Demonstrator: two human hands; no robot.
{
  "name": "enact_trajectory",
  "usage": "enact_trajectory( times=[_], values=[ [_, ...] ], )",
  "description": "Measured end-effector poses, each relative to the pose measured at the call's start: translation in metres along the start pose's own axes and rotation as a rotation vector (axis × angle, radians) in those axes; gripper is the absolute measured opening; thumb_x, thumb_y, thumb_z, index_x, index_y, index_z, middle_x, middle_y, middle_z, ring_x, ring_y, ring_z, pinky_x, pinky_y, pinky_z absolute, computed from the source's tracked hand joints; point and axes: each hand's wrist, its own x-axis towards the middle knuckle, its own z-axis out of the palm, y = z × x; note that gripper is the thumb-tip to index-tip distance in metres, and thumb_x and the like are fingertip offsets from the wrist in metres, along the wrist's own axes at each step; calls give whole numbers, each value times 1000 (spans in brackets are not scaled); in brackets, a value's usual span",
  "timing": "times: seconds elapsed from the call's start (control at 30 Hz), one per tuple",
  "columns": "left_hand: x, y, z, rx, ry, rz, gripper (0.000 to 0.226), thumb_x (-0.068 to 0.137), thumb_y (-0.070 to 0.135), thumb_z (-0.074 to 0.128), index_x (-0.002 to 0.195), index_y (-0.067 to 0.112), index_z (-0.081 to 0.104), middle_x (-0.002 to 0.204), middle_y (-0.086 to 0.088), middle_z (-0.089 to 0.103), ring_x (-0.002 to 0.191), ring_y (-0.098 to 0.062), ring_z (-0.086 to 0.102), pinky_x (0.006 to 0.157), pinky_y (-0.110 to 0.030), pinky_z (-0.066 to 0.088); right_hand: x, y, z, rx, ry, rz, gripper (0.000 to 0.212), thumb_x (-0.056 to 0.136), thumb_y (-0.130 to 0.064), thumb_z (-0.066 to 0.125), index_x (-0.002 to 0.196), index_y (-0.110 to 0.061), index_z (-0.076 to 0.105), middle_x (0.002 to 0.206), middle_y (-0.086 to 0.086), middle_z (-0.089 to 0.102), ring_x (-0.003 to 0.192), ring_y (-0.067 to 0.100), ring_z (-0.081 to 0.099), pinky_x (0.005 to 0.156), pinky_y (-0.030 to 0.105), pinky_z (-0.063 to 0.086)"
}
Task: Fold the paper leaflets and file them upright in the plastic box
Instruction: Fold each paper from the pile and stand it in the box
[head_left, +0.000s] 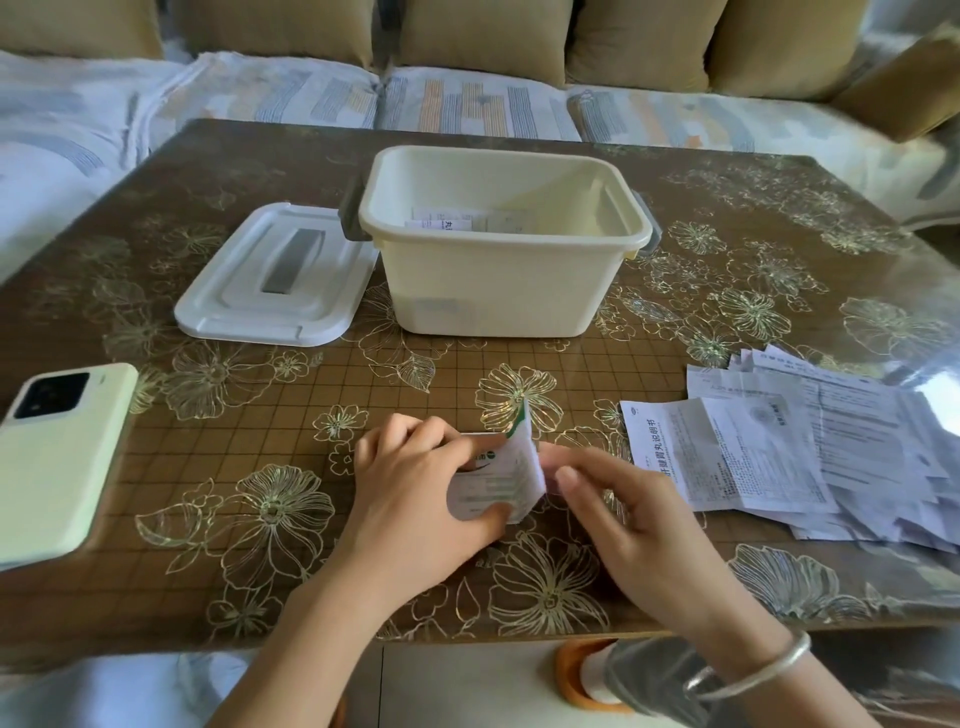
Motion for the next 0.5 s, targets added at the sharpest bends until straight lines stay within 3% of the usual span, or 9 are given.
enact_trajectory(
  times=[0.1,0.2,0.27,0.37,0.43,0.5],
  values=[
    [-2,-3,0,-6,-15,-14,64,62,73,39,98,29,68,96,19,54,103,-10,37,80,-26,15,0,9,10,-183,16,-195,25,94,-30,52,110,-25,71,117,-19,65,124,-2,49,102,25,42],
    [-3,-6,-2,-22,-59,-29,60,63,70,39,100,28,62,93,21,50,104,-7,35,85,-27,20,0,16,16,-272,-2,-257,28,94,-33,49,111,-27,71,122,-21,61,130,4,43,105,31,41],
    [-5,-7,-9,-93,-95,-31,61,68,68,49,120,36,53,100,30,45,107,-2,31,96,-30,25,-2,18,17,-335,-1,-282,28,94,-33,50,113,-28,69,126,-22,59,131,7,42,104,35,42],
    [-10,-14,-20,-269,-156,-65,88,66,70,63,143,45,29,112,43,31,110,9,27,100,-25,24,-2,19,18,-407,-14,-297,29,94,-34,50,117,-30,67,130,-22,56,133,8,40,103,38,42],
    [-13,-19,-22,-347,-113,-61,91,65,76,59,145,42,31,124,37,36,118,9,36,101,-20,27,-2,20,18,-430,-18,-305,29,94,-34,50,118,-31,67,131,-22,55,133,9,40,102,38,42],
    [-15,-22,-19,-362,-12,-45,75,72,62,66,139,35,45,133,27,39,119,4,44,97,-13,32,-2,20,18,-443,-19,-318,29,94,-34,50,117,-30,67,131,-22,55,132,11,41,102,38,42]
  ],
)
